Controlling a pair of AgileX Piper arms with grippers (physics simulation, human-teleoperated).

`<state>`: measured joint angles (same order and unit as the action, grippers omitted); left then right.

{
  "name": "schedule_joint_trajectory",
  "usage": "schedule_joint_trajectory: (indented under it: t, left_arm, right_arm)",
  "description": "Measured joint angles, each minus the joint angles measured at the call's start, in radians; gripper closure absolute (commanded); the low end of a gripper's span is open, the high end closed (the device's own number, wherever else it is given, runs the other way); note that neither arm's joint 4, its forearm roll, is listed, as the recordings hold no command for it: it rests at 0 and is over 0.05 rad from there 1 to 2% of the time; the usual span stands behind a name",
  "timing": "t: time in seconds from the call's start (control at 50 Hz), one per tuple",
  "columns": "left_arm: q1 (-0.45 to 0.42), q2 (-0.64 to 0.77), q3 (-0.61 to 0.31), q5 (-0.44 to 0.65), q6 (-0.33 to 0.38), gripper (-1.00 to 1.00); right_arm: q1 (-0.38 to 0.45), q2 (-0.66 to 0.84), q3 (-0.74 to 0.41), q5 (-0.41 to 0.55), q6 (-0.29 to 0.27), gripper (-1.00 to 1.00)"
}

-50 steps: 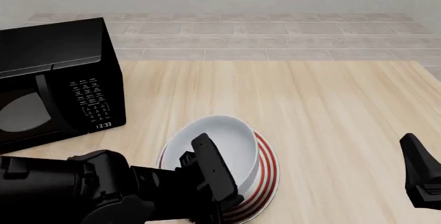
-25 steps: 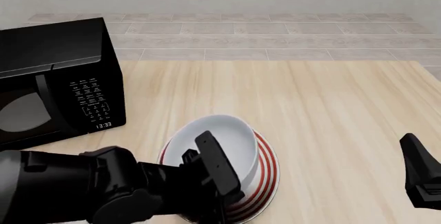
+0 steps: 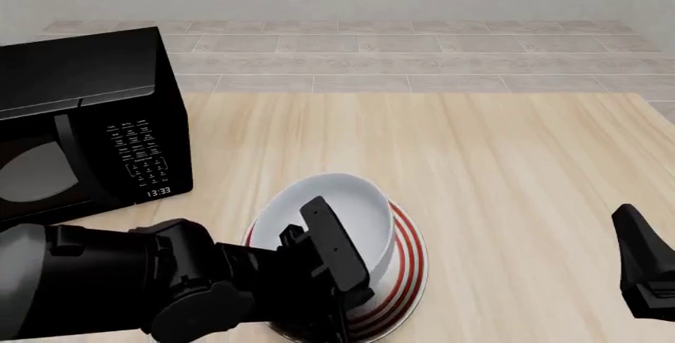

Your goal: Pick up the white bowl and put it on the plate.

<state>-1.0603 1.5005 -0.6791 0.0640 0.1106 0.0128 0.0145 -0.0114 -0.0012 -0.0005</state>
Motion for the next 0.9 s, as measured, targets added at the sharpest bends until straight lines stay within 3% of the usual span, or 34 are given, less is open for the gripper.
schedule_joint_trajectory:
  t: [0.04,0.06,0.9]
  left_arm:
    - [0.000,0.000,0.000,0.000,0.000,1.00]
    - [0.000,0.000,0.000,0.000,0.000,-1.00]
    - [-0.001,-0.020,-0.010,0.037,0.002,-1.00]
  right_arm:
    - [0.000,0.000,0.000,0.000,0.000,-1.00]
    - [0.000,0.000,0.000,0.000,0.000,-1.00]
    - [0.001,0.002,-0.002,0.000,0.000,-1.00]
